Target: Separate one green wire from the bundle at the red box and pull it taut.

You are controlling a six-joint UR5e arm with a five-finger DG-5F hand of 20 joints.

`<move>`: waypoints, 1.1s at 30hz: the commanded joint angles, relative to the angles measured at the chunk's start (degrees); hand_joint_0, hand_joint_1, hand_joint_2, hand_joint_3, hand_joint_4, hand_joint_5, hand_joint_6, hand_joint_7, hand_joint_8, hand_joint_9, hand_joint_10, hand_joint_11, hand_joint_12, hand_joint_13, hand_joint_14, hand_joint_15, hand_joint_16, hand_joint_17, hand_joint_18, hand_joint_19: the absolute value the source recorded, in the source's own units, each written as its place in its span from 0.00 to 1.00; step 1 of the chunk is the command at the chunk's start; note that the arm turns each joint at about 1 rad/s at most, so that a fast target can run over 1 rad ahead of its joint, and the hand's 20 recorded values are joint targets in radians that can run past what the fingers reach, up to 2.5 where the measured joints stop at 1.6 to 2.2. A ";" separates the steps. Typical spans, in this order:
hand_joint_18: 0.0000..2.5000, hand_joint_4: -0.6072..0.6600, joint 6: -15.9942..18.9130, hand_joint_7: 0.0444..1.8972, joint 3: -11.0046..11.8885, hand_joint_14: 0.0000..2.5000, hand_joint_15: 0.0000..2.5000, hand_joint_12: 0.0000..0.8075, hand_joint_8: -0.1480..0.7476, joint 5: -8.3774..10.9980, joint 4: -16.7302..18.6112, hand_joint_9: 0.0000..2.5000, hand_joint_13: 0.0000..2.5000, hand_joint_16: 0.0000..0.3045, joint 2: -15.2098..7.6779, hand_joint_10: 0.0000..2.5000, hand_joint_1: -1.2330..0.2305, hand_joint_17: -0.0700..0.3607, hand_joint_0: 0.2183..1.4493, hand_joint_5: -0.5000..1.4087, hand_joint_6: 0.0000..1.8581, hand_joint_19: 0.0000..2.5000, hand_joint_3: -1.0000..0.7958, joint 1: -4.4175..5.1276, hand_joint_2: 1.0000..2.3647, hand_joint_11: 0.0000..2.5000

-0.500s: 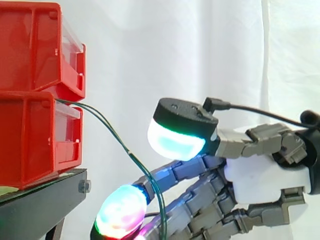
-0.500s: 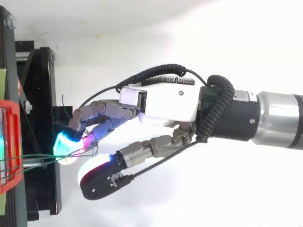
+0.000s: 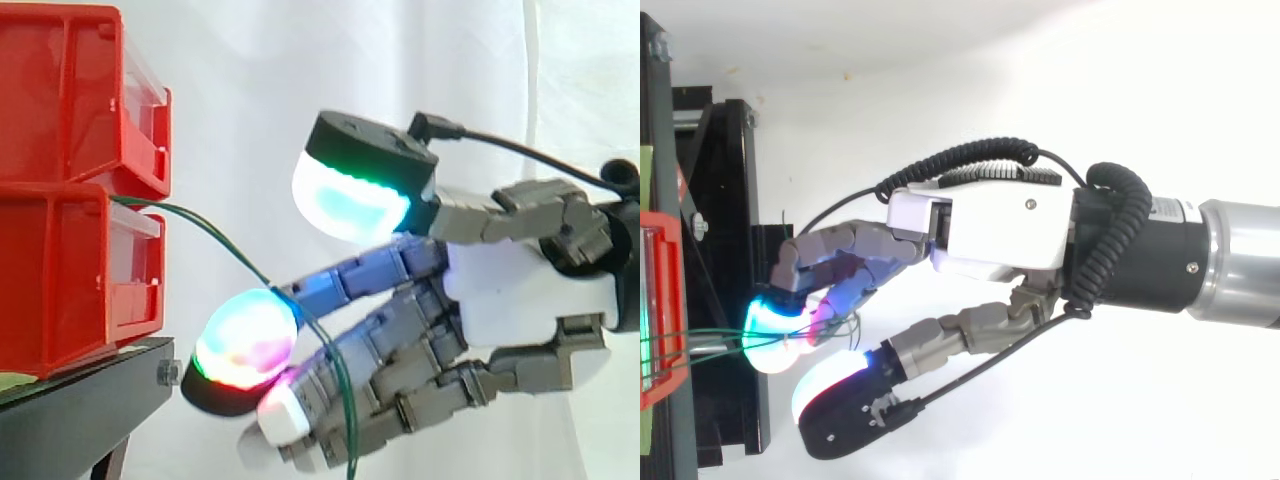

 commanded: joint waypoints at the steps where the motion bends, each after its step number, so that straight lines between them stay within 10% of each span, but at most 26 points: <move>1: 0.13 0.70 -0.08 0.57 1.70 0.00 0.02 0.40 0.46 -0.05 -1.05 0.31 0.20 0.16 0.02 0.00 0.42 0.42 0.28 0.21 0.27 0.04 0.32 -0.35 0.01 0.09; 10: 0.14 0.59 -0.43 0.75 1.97 0.00 0.03 0.40 0.45 0.83 -2.19 0.30 0.20 0.16 -0.07 0.00 0.38 0.41 0.31 0.21 0.27 0.05 0.38 0.09 0.01 0.11; 24: 0.15 0.61 -0.78 0.68 0.74 0.00 0.05 0.42 0.46 0.39 -2.45 0.33 0.22 0.16 0.02 0.01 0.54 0.42 0.29 0.21 0.31 0.07 0.32 -0.79 0.01 0.13; 33: 0.15 0.61 -0.69 0.69 0.47 0.00 0.05 0.42 0.46 -1.02 -2.72 0.33 0.22 0.16 0.02 0.01 0.44 0.42 0.30 0.21 0.32 0.07 0.35 -1.40 0.01 0.14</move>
